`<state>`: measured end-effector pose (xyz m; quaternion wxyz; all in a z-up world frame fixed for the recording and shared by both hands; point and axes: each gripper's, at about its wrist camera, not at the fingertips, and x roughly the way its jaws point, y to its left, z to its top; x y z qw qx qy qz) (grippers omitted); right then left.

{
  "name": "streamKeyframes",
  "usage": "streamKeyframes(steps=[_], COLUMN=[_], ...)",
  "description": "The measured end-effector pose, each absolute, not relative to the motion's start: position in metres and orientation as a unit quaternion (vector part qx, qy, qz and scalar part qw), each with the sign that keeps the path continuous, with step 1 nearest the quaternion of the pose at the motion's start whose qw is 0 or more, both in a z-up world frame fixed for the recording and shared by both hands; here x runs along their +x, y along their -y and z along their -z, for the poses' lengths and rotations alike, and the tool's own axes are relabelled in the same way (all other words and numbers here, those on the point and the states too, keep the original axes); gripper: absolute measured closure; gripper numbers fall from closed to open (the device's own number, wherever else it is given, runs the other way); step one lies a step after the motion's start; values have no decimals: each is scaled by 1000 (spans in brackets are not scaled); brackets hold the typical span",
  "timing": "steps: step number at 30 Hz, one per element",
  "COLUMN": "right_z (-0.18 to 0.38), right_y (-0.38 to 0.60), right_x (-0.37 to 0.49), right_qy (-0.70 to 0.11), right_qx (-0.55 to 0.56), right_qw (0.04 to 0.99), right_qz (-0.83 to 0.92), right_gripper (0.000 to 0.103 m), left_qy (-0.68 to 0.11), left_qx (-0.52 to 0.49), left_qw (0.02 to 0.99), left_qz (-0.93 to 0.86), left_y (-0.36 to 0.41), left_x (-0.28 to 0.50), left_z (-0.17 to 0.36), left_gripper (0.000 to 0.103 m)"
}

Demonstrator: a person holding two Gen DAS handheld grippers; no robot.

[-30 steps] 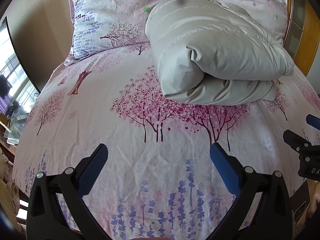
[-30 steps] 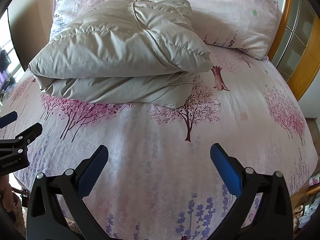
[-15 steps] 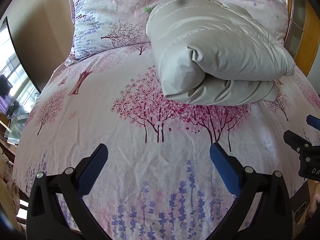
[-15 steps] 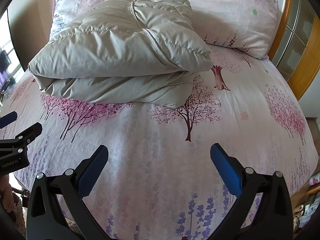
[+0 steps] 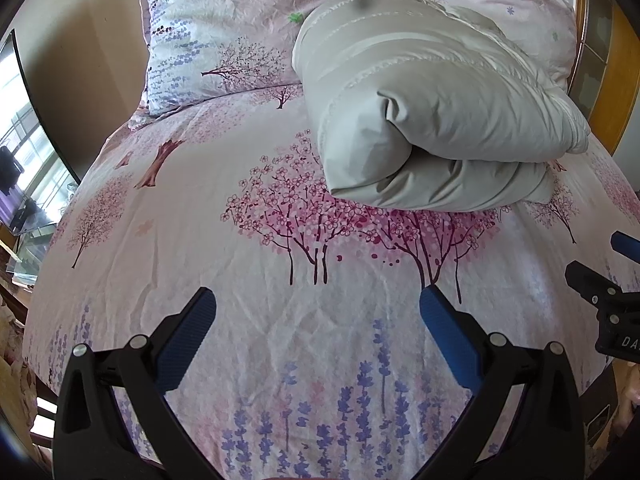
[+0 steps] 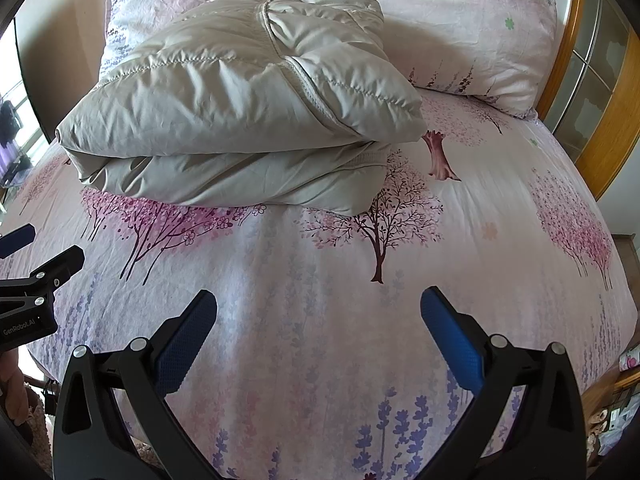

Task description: Fold large clothes

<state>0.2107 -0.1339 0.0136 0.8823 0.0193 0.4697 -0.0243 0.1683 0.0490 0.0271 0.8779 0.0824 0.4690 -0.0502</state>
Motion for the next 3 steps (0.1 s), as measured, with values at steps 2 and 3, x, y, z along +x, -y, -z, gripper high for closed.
streamKeyframes(steps=[2,3], right_z=[-14,-14], right_y=[134,134], right_x=[211,211], right_qy=[-470,-470], right_qx=[20,20], right_qw=[882,882], right_qz=[24,24], right_gripper=[1,1], left_qy=[-470,-470], left_qx=[82,82], left_qw=[878,878], left_qz=[50,50], left_y=[-50,-49], left_x=[168,168], left_z=[-27,-27], left_gripper=[2,2])
